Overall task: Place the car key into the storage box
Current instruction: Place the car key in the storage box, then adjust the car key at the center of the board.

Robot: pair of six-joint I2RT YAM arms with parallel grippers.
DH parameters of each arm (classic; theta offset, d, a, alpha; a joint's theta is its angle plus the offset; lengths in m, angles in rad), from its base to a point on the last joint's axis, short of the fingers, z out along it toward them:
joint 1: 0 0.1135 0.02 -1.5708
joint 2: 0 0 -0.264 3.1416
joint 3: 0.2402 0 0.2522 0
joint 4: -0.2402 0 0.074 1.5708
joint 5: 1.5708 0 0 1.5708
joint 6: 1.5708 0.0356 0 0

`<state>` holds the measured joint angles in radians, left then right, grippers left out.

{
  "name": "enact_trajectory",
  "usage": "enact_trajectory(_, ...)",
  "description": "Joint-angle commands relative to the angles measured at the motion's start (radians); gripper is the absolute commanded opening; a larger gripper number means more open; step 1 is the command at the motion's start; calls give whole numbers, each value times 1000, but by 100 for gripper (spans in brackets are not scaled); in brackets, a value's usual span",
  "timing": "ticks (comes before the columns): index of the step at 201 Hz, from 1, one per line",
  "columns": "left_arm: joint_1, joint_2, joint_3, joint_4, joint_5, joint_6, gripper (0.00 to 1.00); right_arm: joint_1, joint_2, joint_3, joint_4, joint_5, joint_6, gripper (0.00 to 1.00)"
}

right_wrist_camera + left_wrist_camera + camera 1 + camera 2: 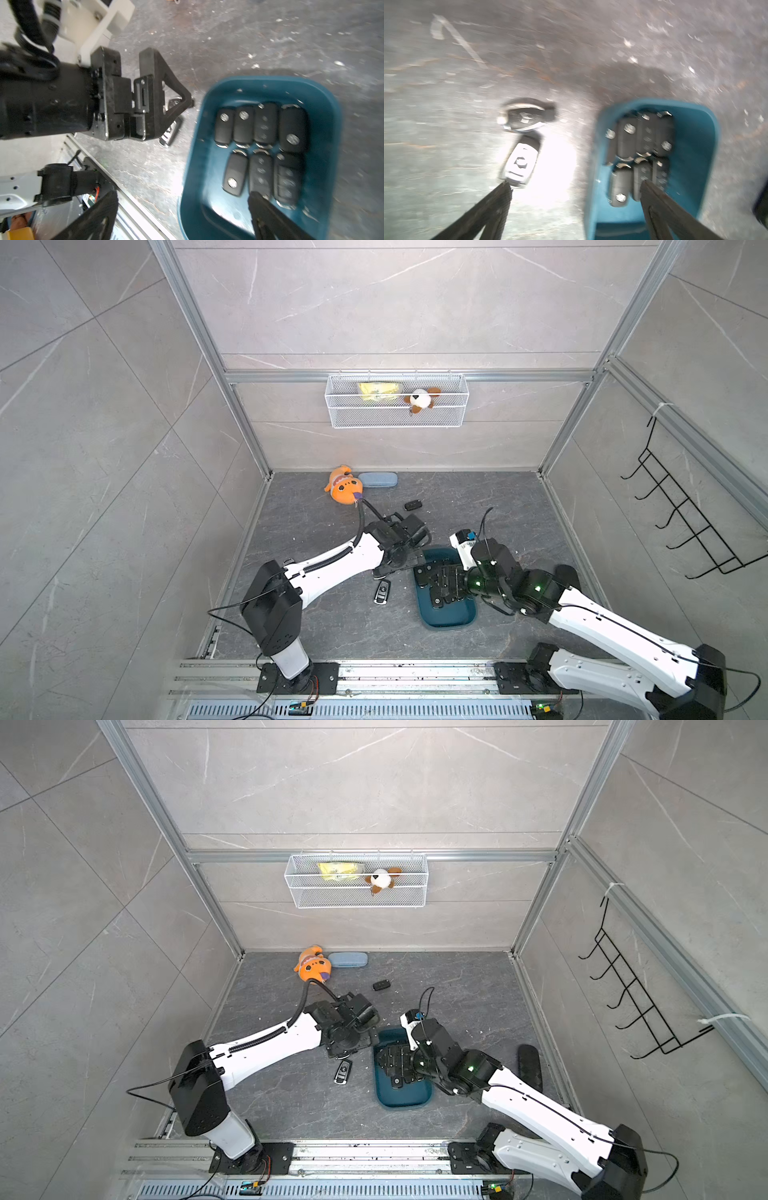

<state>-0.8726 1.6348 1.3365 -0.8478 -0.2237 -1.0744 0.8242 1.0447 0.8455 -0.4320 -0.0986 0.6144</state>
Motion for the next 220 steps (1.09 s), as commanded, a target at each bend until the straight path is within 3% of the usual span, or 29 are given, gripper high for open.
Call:
enact_trajectory(1, 63, -92, -56, -47, -70, 1, 100, -3, 71, 62, 91, -67, -37, 99)
enact_trajectory(46, 218, -234, -193, -28, -91, 22, 100, -4, 213, 161, 126, -112, -46, 100)
enact_trajectory(91, 409, -313, -263, -30, -73, 122, 100, -3, 342, 248, 153, -155, -44, 99)
enact_trajectory(163, 717, -292, -324, 49, -18, 284, 100, -4, 509, 389, 141, -197, -33, 100)
enact_trajectory(220, 821, -252, -329, 79, 40, 329, 100, -3, 593, 450, 178, -199, -40, 100)
